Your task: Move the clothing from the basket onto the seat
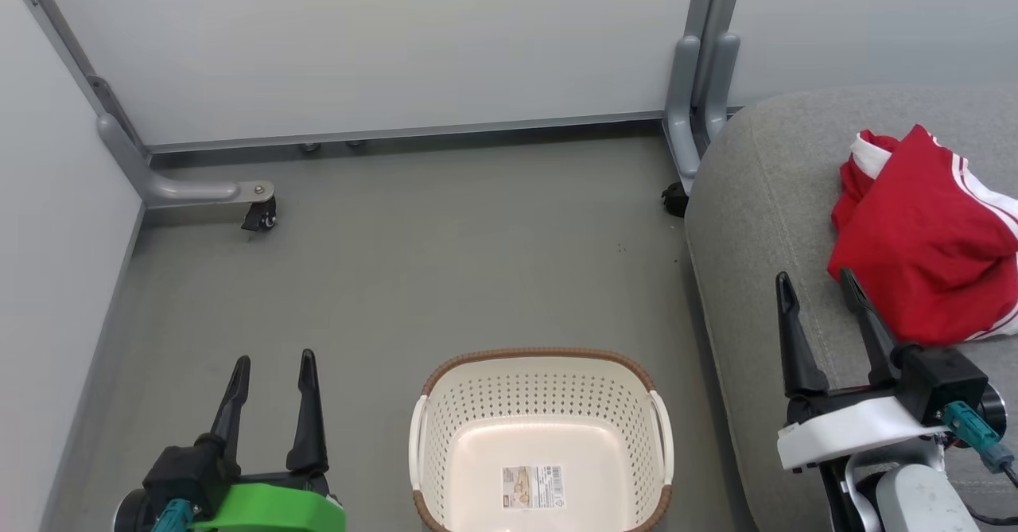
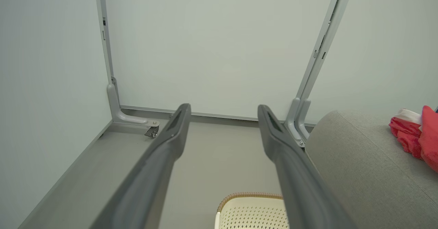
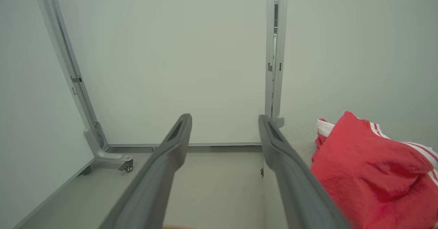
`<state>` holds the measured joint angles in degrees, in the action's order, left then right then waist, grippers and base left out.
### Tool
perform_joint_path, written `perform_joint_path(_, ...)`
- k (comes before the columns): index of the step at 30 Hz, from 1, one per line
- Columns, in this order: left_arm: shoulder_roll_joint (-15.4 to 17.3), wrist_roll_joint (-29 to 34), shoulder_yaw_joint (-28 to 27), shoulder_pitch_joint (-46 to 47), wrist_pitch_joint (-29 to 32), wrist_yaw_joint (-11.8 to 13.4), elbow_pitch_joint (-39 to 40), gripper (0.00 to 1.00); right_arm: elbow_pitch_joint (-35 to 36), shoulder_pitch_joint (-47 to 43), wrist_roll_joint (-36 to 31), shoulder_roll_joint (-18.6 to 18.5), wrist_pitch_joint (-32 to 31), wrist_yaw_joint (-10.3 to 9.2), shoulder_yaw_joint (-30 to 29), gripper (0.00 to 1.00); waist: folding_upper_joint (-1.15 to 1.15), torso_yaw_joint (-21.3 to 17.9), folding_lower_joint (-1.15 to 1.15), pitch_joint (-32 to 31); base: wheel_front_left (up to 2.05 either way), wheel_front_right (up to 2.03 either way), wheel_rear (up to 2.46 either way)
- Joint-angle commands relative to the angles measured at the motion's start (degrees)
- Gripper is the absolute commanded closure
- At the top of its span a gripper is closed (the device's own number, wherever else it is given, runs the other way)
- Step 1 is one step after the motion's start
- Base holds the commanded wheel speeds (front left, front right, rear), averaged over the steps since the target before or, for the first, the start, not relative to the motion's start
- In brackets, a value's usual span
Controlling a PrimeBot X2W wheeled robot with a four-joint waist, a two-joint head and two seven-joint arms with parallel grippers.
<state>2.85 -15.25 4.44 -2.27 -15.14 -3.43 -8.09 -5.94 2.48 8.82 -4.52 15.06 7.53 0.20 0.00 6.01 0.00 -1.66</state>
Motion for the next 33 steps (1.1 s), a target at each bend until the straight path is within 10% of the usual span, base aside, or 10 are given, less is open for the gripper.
perform_joint_path(1, 0.1, 0.1, 0.1, -0.3, 0.0, 0.5, 0.0, 0.00, -0.2, -0.9, -0.6, 0.0, 0.2, -0.09, 0.2, 0.00, 0.00, 0.4, 0.00, -0.3, 0.00, 0.00, 0.00)
perform_joint_path(33, 0.1, -6.4, -2.5, -1.3, 0.0, -1.7, -2.0, 0.00, 0.0, -1.2, -1.7, 0.3, 0.2, -0.09, -0.2, 0.00, 0.00, -1.3, 0.00, -1.0, 0.00, 0.00, 0.00)
